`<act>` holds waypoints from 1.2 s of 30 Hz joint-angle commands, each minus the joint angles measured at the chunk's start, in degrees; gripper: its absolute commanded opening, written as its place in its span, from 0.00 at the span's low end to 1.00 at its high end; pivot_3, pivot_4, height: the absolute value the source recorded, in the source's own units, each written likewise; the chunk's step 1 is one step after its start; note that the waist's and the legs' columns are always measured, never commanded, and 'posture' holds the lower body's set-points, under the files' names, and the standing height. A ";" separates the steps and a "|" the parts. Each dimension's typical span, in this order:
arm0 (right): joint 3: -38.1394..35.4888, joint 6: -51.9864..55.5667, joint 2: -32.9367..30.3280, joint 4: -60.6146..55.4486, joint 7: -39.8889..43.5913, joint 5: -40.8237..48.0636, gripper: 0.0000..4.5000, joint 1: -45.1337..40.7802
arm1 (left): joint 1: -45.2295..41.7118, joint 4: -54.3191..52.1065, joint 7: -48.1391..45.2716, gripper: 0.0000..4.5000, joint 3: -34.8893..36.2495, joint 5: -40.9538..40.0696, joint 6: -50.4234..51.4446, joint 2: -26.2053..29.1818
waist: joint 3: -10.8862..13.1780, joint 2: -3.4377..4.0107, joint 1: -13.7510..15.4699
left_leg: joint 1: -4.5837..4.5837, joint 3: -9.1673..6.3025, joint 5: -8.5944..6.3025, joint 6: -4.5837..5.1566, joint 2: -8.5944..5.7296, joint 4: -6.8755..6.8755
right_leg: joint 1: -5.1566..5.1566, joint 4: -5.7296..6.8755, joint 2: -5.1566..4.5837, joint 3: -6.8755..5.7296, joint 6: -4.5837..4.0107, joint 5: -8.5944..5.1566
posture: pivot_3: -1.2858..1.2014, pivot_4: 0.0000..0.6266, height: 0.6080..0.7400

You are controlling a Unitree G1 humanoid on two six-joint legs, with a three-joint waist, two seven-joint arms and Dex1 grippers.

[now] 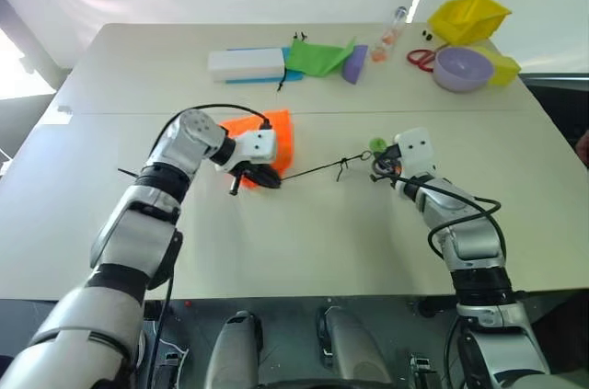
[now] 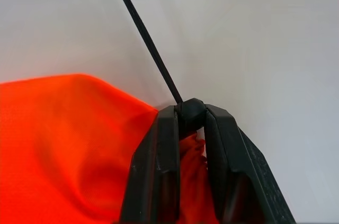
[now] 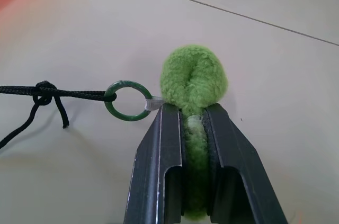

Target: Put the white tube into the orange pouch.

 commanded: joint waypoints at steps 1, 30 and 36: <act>-0.71 -1.81 -1.09 -0.18 0.22 -1.03 0.00 -1.28 | 0.49 -0.61 -0.31 0.15 1.32 -1.53 2.14 0.34 | 0.00 0.00 0.02 | 0.00 0.00 0.00 0.00 0.00 0.01 | 0.00 0.00 0.00 0.00 0.00 0.00 | 0.52 0.24 1.00; -4.83 -16.07 -9.64 -24.66 27.41 13.87 0.99 18.17 | 20.19 -25.10 17.41 0.97 28.31 -24.45 20.71 10.25 | -0.01 0.01 -0.14 | 0.17 -0.06 -0.01 0.02 0.11 -0.11 | 0.10 0.09 0.08 -0.04 0.11 -0.02 | 0.52 0.24 1.00; -4.52 -18.36 -12.64 -26.18 32.67 15.27 0.99 25.50 | 31.98 -29.83 26.78 0.97 35.20 -25.92 22.47 13.91 | -0.01 -0.01 0.17 | 0.26 0.01 -0.01 0.00 0.10 0.17 | 0.30 0.07 -0.06 -0.06 -0.18 -0.12 | 0.52 0.24 1.00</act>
